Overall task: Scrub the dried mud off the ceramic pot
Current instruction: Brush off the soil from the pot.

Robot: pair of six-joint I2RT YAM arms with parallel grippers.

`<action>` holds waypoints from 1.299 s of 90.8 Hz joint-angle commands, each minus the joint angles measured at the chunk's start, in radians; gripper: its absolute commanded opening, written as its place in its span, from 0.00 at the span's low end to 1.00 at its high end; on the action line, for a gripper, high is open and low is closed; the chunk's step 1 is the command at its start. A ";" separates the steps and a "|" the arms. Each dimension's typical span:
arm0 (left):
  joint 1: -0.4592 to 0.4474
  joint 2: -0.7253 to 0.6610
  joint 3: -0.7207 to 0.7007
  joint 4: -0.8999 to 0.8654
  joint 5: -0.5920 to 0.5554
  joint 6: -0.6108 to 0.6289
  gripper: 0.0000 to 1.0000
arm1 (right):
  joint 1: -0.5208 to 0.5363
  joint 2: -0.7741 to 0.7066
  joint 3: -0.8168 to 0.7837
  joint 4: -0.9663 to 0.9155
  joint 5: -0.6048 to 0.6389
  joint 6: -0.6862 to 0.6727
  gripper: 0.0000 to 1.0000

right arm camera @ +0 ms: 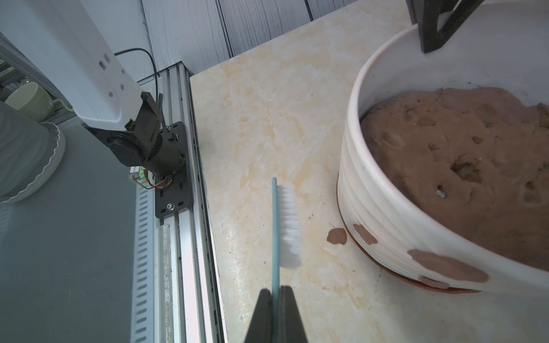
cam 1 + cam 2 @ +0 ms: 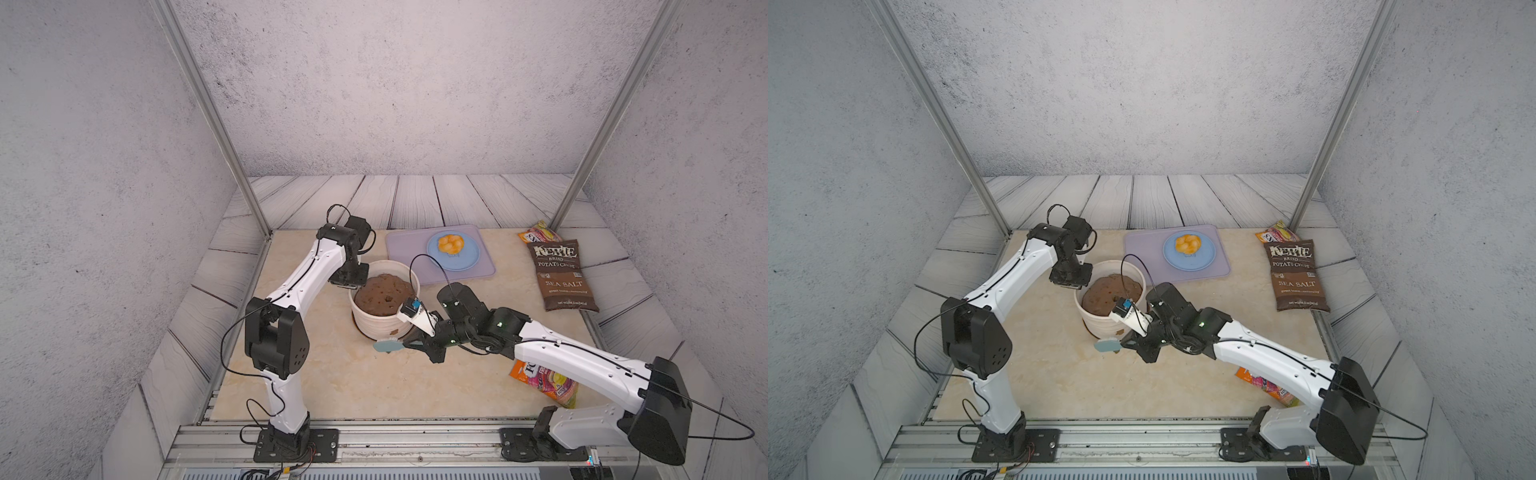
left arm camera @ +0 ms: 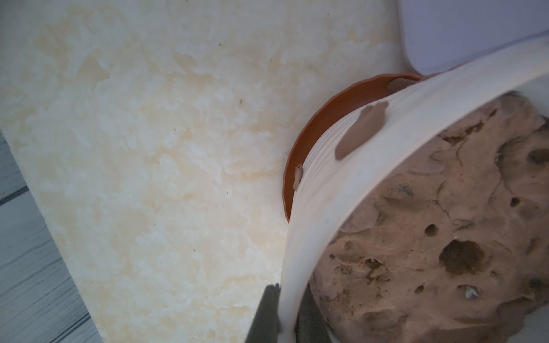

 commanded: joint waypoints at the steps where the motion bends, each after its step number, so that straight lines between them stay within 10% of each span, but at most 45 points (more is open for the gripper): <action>1: 0.016 0.097 -0.024 0.054 -0.071 0.136 0.00 | -0.003 0.010 0.027 -0.028 0.014 0.001 0.00; 33: 0.019 0.079 0.007 0.077 -0.007 0.193 0.05 | -0.003 0.012 0.037 -0.004 0.019 0.049 0.00; 70: 0.019 0.038 0.054 -0.016 -0.041 0.057 0.42 | -0.002 0.025 0.033 -0.002 -0.001 0.047 0.00; 84: 0.017 0.032 0.093 -0.103 -0.049 -0.078 0.59 | -0.003 0.013 0.033 -0.016 0.015 0.034 0.00; 118: 0.000 -0.110 -0.070 -0.123 0.181 -0.808 0.61 | -0.010 -0.010 -0.010 0.026 0.029 0.041 0.00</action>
